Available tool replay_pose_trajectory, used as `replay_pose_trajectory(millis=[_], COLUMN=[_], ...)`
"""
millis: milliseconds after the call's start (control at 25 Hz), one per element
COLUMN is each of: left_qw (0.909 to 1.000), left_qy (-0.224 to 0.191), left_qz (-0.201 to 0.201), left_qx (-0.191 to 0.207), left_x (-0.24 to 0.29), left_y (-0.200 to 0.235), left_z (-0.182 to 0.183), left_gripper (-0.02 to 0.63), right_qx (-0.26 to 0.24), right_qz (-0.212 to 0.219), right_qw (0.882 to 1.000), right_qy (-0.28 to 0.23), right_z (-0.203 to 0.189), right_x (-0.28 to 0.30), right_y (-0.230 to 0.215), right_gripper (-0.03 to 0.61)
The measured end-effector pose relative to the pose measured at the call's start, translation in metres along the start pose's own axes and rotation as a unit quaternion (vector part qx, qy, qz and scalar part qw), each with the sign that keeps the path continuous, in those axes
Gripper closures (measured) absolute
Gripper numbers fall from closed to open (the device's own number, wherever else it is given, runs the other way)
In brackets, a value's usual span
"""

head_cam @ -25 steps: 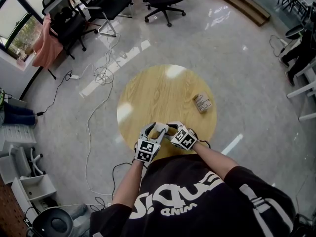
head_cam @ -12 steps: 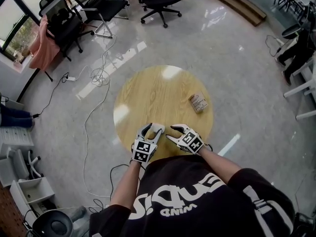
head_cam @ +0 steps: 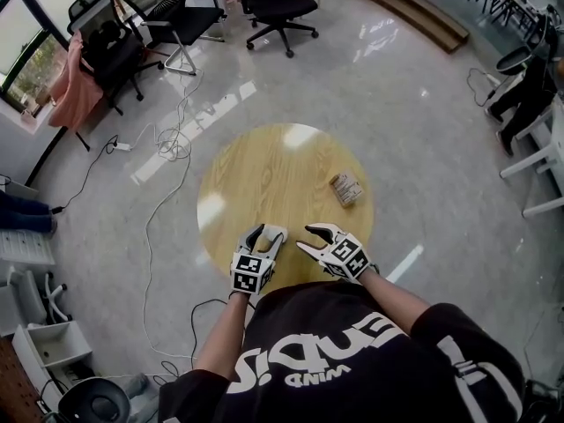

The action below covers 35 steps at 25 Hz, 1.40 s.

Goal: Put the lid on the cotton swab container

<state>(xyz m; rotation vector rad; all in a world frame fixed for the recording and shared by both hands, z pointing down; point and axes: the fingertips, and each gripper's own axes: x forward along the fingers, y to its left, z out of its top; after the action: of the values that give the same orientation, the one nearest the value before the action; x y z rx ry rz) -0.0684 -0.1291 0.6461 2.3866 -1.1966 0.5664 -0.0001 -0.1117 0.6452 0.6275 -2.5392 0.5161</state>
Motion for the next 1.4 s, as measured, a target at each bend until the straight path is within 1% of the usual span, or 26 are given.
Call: replay_pose_trajectory(millis=[200, 360, 520, 680, 760, 840, 960, 1120, 1240, 1400], left_qw=[0.9986, 0.9957, 0.9921, 0.9886, 0.9879, 0.9874, 0.9855, 0.9819, 0.9781, 0.9709], left_qy=[-0.046, -0.087, -0.12, -0.143, -0.146, -0.145, -0.15, -0.16, -0.168, -0.189], left_qz=[0.016, 0.026, 0.036, 0.045, 0.053, 0.062, 0.079, 0.098, 0.117, 0.137], left_qx=[-0.019, -0.015, -0.005, -0.001, 0.01, 0.015, -0.004, -0.028, -0.036, -0.053], left_x=[-0.019, -0.043, -0.071, -0.096, -0.106, -0.115, -0.129, -0.145, -0.156, -0.168], left_y=[0.002, 0.0, -0.002, -0.004, -0.006, -0.007, -0.005, -0.004, 0.001, 0.007], left_z=[0.031, 0.064, 0.094, 0.115, 0.119, 0.119, 0.116, 0.11, 0.107, 0.099], left_gripper=[0.4, 0.4, 0.4, 0.41, 0.417, 0.444, 0.519, 0.584, 0.601, 0.601], right_qx=[0.011, 0.025, 0.043, 0.031, 0.029, 0.03, 0.031, 0.035, 0.024, 0.016], right_qz=[-0.007, -0.018, -0.049, -0.072, -0.079, -0.09, -0.109, -0.123, -0.132, -0.153], right_qw=[0.999, 0.996, 0.989, 0.981, 0.979, 0.976, 0.973, 0.971, 0.97, 0.967], right_qy=[-0.04, -0.08, -0.133, -0.175, -0.187, -0.195, -0.201, -0.2, -0.204, -0.206], right_z=[0.028, 0.058, 0.096, 0.129, 0.138, 0.143, 0.142, 0.133, 0.131, 0.128], right_x=[-0.021, -0.042, -0.074, -0.111, -0.128, -0.142, -0.157, -0.171, -0.175, -0.173], right_y=[-0.002, -0.003, -0.012, -0.018, -0.02, -0.021, -0.023, -0.025, -0.024, -0.029], right_gripper=[0.397, 0.414, 0.435, 0.454, 0.464, 0.477, 0.501, 0.535, 0.558, 0.569])
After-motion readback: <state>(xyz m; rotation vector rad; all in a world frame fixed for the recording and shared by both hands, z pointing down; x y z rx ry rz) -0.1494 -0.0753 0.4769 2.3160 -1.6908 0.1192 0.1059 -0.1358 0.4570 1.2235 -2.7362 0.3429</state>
